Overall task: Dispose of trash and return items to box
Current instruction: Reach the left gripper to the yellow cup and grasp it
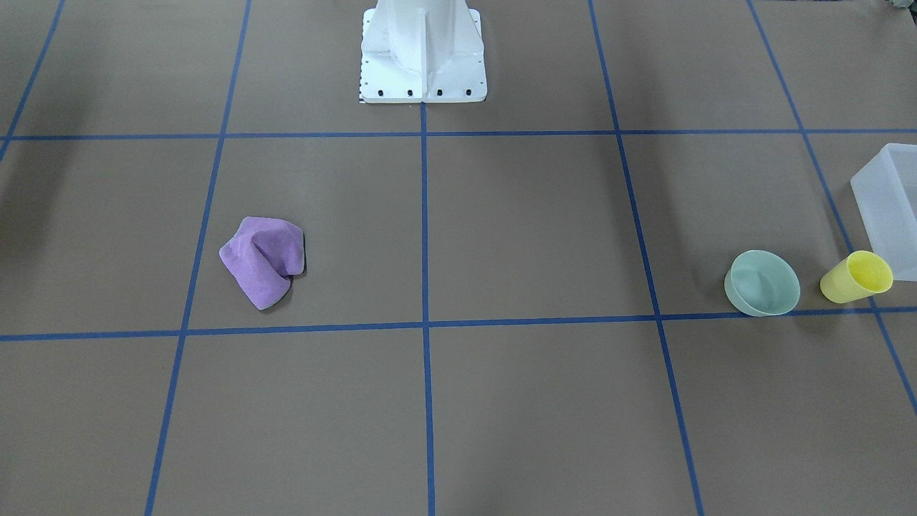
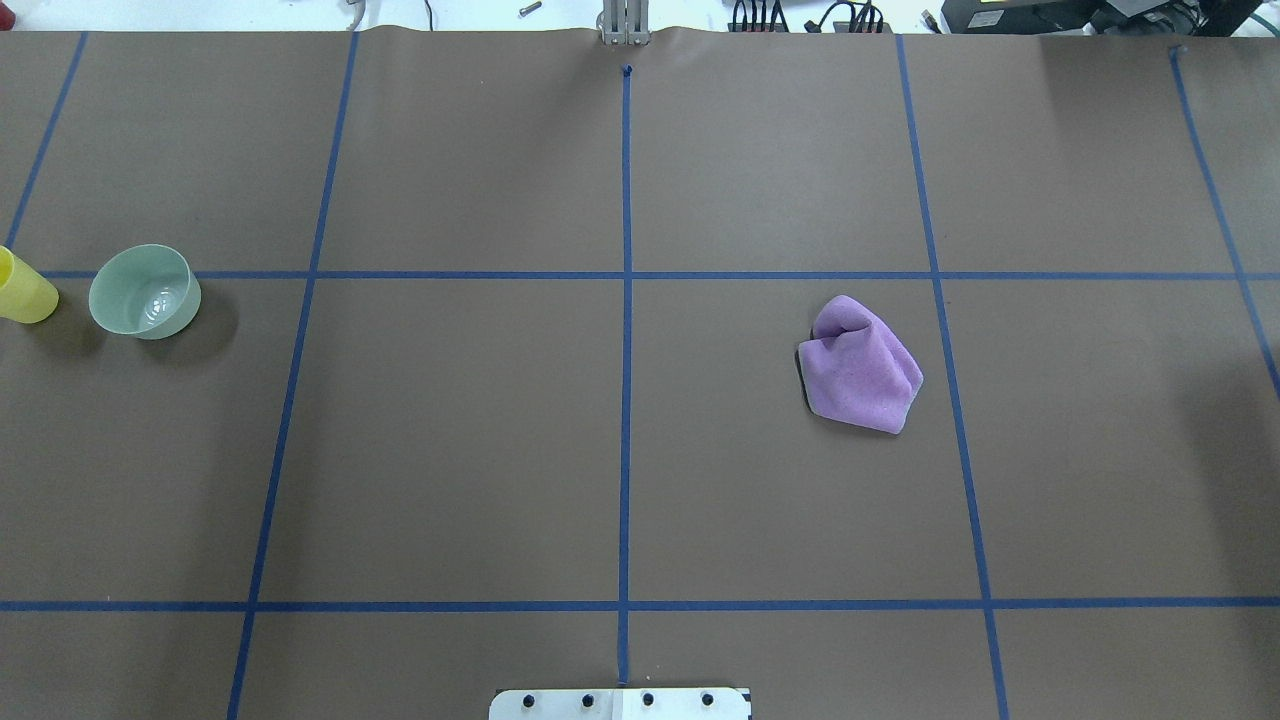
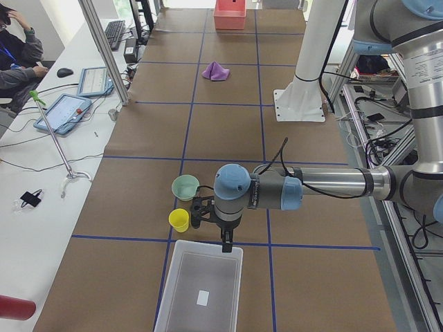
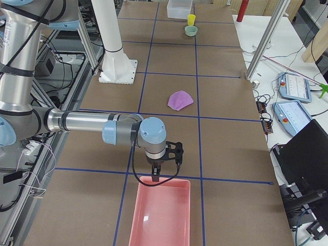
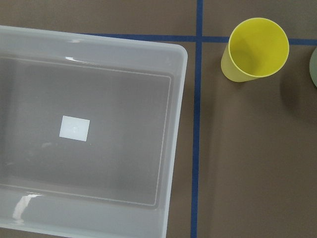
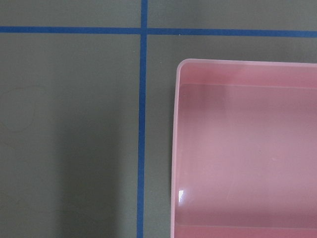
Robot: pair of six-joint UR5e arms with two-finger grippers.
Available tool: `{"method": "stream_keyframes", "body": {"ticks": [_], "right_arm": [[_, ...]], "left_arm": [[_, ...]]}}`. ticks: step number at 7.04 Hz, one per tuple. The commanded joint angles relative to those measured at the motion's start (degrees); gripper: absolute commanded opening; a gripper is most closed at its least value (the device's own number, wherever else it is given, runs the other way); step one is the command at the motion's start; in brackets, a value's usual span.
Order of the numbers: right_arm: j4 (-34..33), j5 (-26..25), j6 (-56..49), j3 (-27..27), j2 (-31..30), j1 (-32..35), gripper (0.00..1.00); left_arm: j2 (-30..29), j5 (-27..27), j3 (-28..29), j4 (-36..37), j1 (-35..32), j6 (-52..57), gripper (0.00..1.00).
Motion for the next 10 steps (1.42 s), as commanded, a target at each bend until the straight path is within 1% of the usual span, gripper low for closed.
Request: {"method": "stream_keyframes", "body": {"ticks": [1,2,4,6,7,8,9,10], "right_arm": [[0.00,-0.30,0.05,2.02,-0.09,0.00,1.00],[0.00,-0.30,0.14,3.34,0.34,0.09,1.00],[0.26,-0.22,0.58,3.09,4.02,0.09,1.00],[0.35,0.92,0.14,5.02,0.54,0.26,1.00],[0.87,1.45,0.40,5.20,0.79,0.26,1.00],[3.75,2.24,1.01,5.55,0.87,0.26,1.00],[4.04,3.73,1.37,5.55,1.22,0.18,1.00],[4.22,3.83,1.29,5.55,1.31,0.26,1.00]], "left_arm": [[0.06,-0.10,0.42,0.31,0.00,0.00,0.99],[0.06,-0.19,1.81,0.14,0.00,0.00,0.99],[0.14,-0.19,2.01,-0.22,0.00,0.09,0.99],[0.32,-0.45,2.10,-0.48,0.00,0.17,0.99],[-0.55,-2.28,1.14,-2.83,0.00,0.09,0.99],[-2.82,-6.13,0.52,-8.77,0.00,-0.44,0.99],[-6.50,-6.60,0.77,-14.92,0.00,-0.61,0.99],[-9.93,-6.78,0.43,-15.76,0.00,-0.44,0.99]]}}
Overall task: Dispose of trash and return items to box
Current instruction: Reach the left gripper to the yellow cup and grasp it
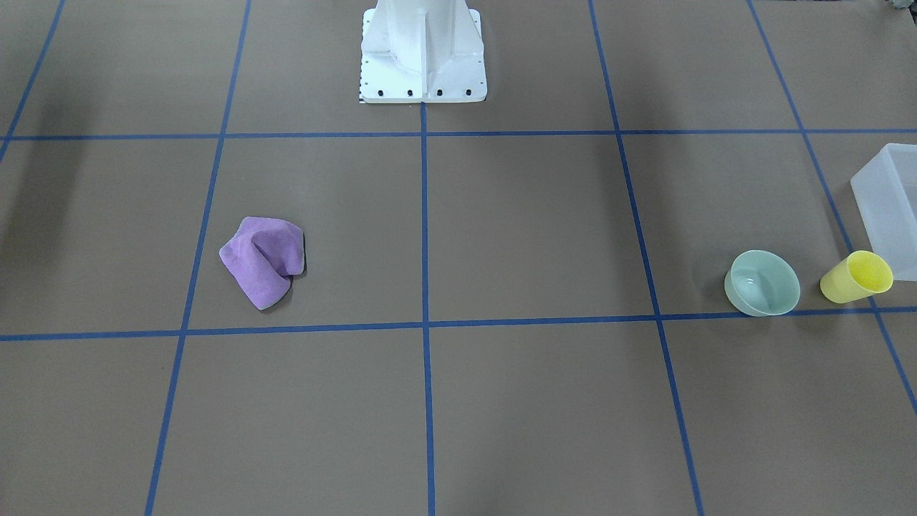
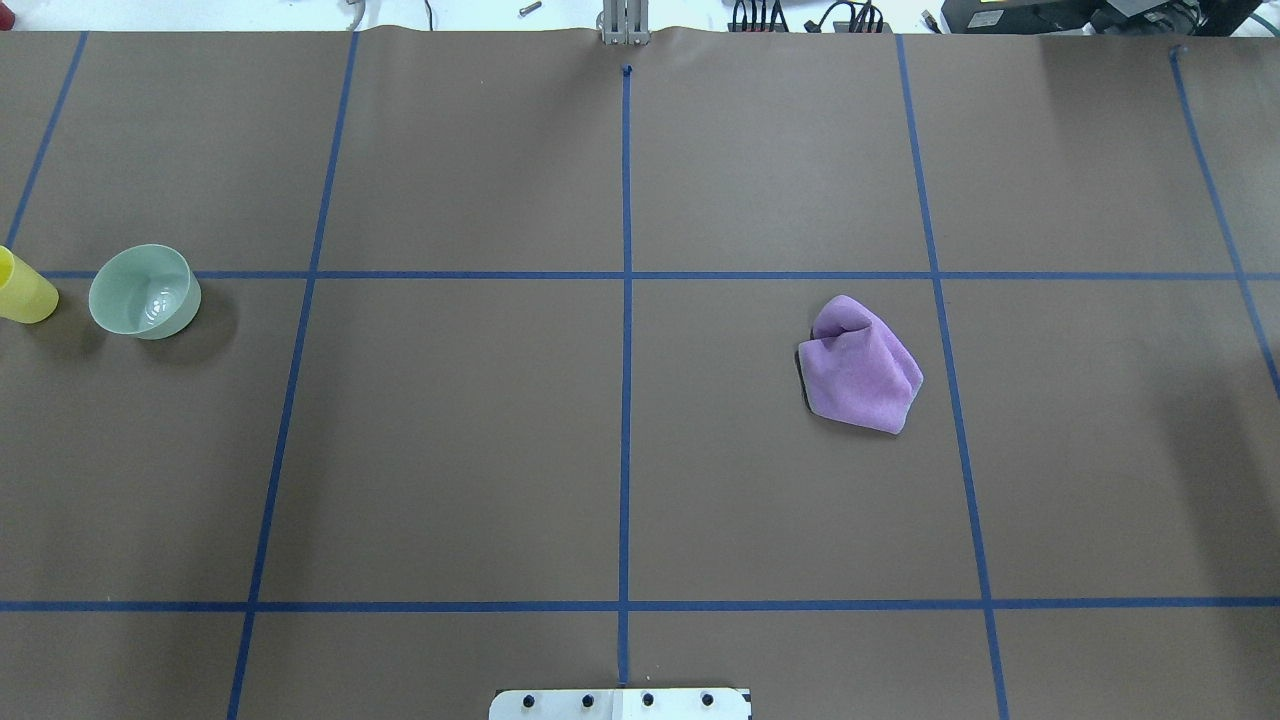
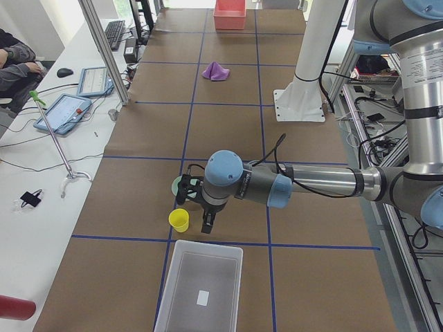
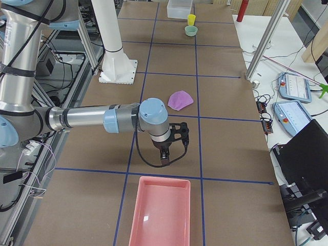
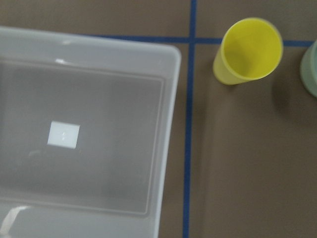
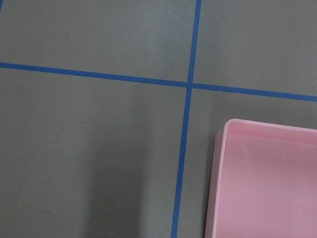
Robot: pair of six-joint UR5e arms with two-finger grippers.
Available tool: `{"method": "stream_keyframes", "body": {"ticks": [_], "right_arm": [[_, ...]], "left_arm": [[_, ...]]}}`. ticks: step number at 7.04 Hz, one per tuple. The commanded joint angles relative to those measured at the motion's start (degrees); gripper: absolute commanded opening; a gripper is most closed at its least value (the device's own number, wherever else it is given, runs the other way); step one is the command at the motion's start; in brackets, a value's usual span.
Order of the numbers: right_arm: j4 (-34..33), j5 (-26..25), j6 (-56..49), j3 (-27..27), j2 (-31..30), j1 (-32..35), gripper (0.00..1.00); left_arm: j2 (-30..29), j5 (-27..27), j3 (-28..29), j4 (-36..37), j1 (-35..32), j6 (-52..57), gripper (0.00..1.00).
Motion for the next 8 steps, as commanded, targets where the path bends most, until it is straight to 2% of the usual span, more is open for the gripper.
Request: {"method": "stream_keyframes", "body": {"ticks": [1,2,5,6,8], "right_arm": [[0.86,0.78,0.22,0.41,0.18,0.03,1.00],[1.03,0.70,0.31,0.24,0.18,-0.06,1.00],[3.04,0.96,8.19,1.12,1.32,-0.85,1.00],[5.41,0.96,10.48,1.12,1.33,-1.02,1.00],[6.31,0.96,10.85,1.12,1.24,-1.20,1.00]], "left_arm": [[-6.66,-0.72,-0.12,-3.33,0.87,0.36,0.99],[-9.47,-0.63,0.23,-3.07,6.71,0.19,0.99],[-9.15,3.30,1.37,-3.24,16.84,-8.15,0.99],[-9.15,10.20,3.99,-4.90,19.22,-7.82,0.99],[-10.11,11.32,15.29,-16.37,20.12,-8.16,0.98]]}}
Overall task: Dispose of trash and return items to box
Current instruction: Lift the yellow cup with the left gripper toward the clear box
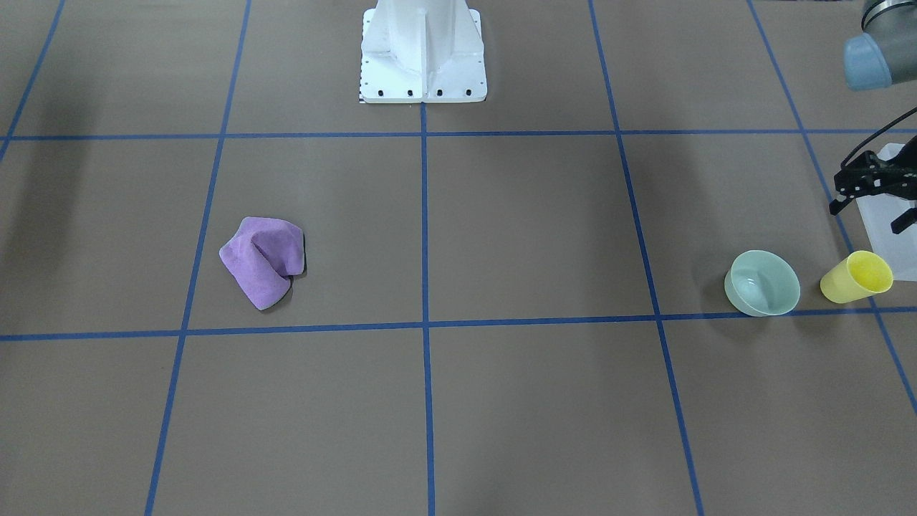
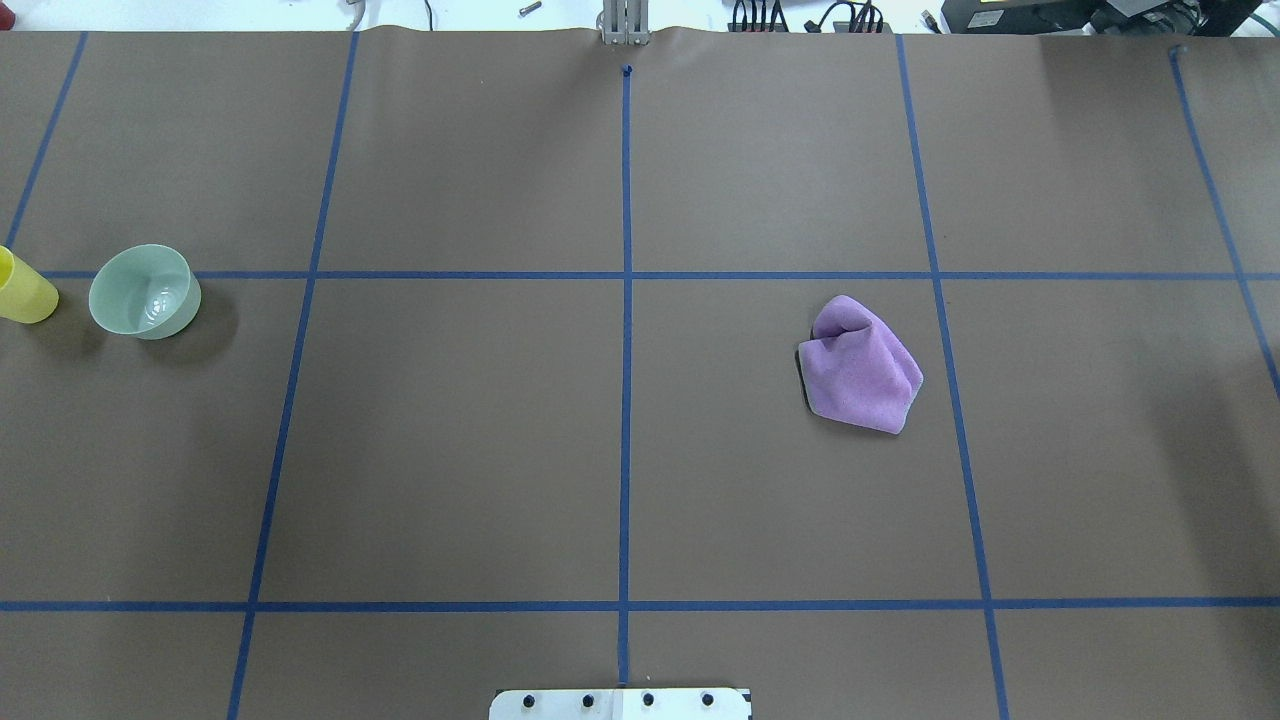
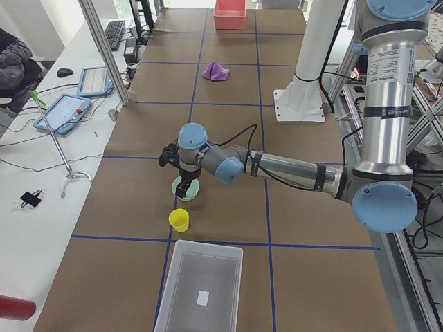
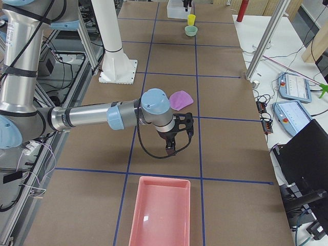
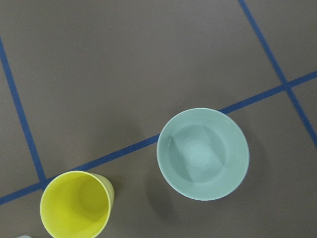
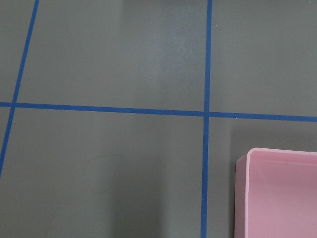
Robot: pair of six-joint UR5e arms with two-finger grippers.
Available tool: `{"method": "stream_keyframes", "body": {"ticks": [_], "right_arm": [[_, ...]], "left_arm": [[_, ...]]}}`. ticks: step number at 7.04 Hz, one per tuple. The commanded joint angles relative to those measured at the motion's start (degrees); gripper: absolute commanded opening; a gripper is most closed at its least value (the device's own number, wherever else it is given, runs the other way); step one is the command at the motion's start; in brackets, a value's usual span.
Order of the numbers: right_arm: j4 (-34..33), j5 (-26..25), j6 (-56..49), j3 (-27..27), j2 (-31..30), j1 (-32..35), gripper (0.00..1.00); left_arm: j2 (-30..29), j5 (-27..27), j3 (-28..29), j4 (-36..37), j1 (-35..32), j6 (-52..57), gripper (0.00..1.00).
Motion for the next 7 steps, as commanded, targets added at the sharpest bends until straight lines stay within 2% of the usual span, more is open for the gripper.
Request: {"method": "stream_keyframes", "body": {"ticks": [1,3,4,5,6,7], "right_arm": [[0.61,0.00,0.43,0.02,0.00,-0.09,1.00],[0.61,0.00,0.34,0.02,0.00,-0.09,1.00],[0.61,-0.08,0.34,0.02,0.00,-0.09,1.00],[0.70,-0.08,0.34,0.02,0.00,-0.17,1.00],[0.61,-0.08,0.34,0.02,-0.17,-0.18,1.00],[0.61,-0.08,0.25,0.02,-0.26,-0.18,1.00]], "left_arm": [[-2.30,1.31,9.39,-8.17,1.27,-1.03,0.98],[-4.33,2.80,12.05,-8.45,3.11,-1.47,0.97],[-4.34,3.16,12.32,-8.45,3.99,-1.39,0.90],[-4.34,3.16,12.49,-8.45,4.61,-1.30,0.59],[-3.99,3.25,13.45,-9.41,4.61,-1.12,0.35],[-3.73,3.25,16.07,-13.25,4.61,-1.03,0.31]]}}
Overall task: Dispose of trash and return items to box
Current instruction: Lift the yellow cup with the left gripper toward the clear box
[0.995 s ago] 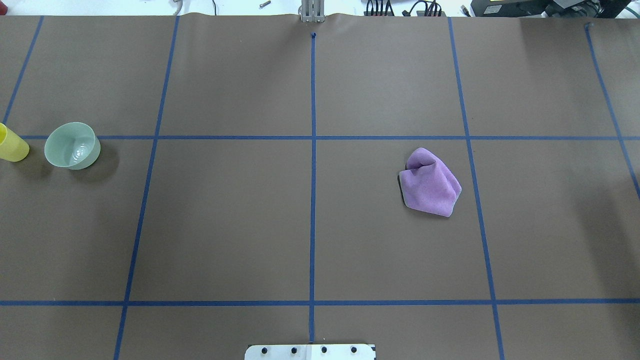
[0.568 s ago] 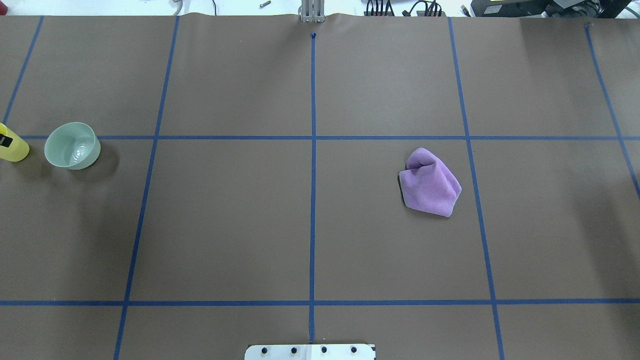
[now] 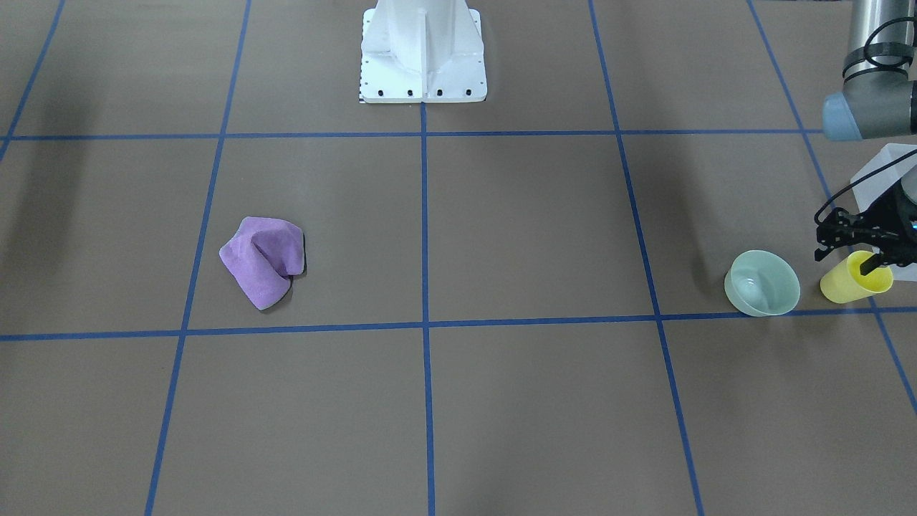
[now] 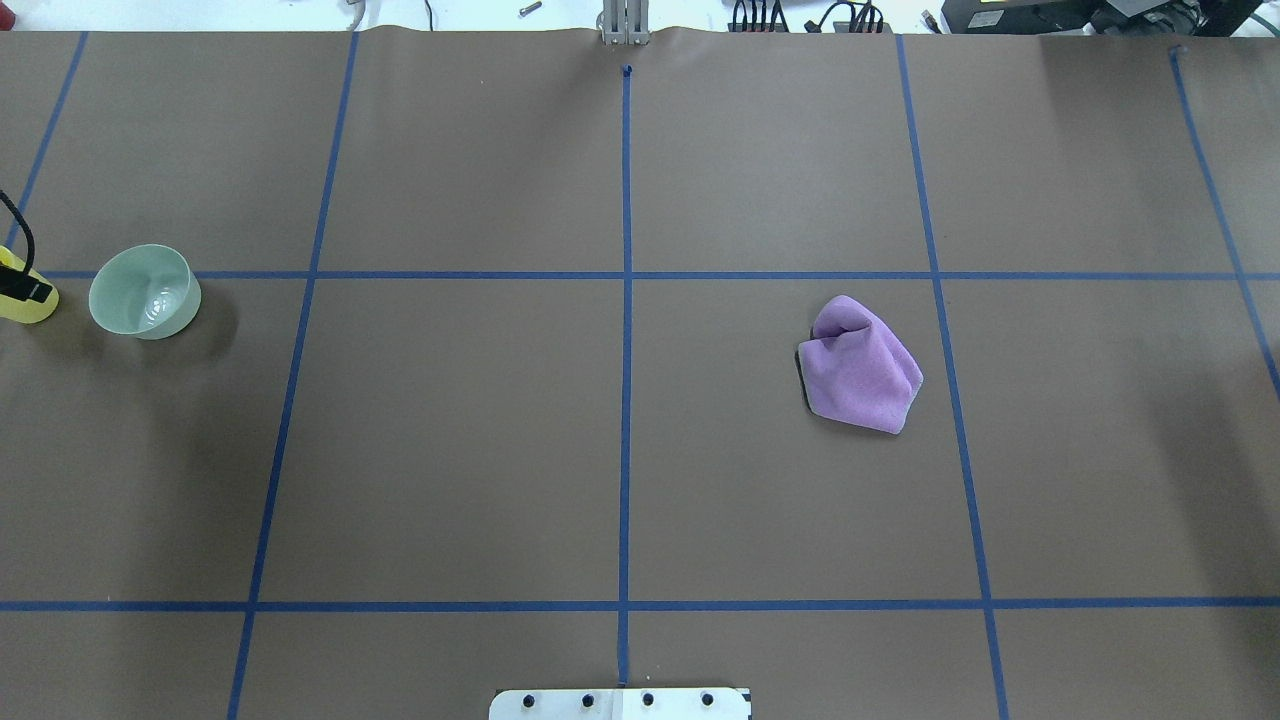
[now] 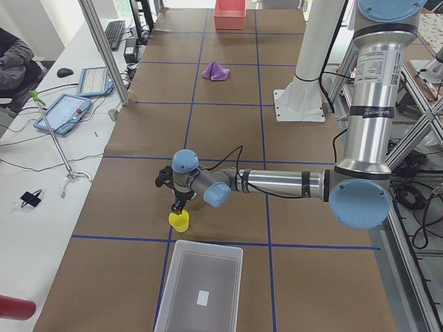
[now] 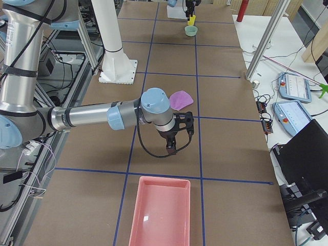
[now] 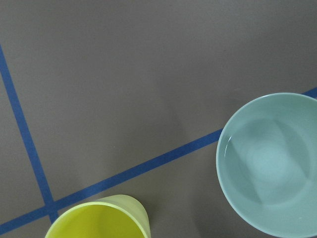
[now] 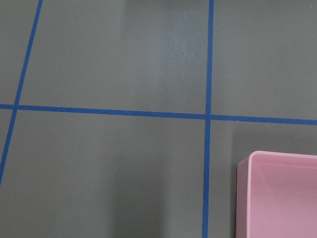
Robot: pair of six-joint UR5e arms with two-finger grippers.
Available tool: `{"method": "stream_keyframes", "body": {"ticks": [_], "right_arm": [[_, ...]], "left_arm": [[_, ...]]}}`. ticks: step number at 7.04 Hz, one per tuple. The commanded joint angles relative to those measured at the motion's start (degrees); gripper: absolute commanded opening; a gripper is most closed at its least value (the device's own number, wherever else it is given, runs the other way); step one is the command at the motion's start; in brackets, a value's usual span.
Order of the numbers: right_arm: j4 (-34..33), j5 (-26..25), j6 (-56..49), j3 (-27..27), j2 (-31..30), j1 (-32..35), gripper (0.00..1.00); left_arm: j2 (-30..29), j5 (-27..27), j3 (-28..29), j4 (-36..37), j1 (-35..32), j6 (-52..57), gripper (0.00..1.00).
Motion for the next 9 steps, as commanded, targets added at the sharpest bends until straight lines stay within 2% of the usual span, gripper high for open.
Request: {"method": "stream_keyframes", "body": {"ticks": [1,2,4,6,7,8,9], "right_arm": [[0.07,-0.01,-0.07,0.00,-0.13,-0.02,1.00],[0.07,0.08,0.02,0.00,-0.13,-0.02,1.00],[0.07,0.08,0.02,0.00,-0.13,-0.02,1.00],[-0.02,0.17,0.02,0.00,-0.21,-0.02,1.00],[-0.02,0.17,0.11,-0.09,-0.21,-0.02,1.00],[-0.02,0.17,0.20,-0.17,-0.21,-0.02,1.00],[-0.02,0.17,0.20,-0.17,-0.21,-0.02,1.00]], "left_arm": [[0.30,0.06,4.00,-5.64,0.12,-0.04,0.27],[0.39,-0.20,3.41,-5.76,0.12,-0.30,0.00],[0.47,-1.17,0.08,-4.71,-0.31,-0.31,0.00],[0.39,-3.89,-7.72,4.30,-5.03,1.26,0.00],[0.39,-3.90,-13.68,14.53,-8.02,7.54,0.00],[0.21,-3.72,-19.66,28.56,-12.83,17.96,0.00],[-0.31,-3.11,-22.50,39.31,-18.02,28.24,0.00]]}}
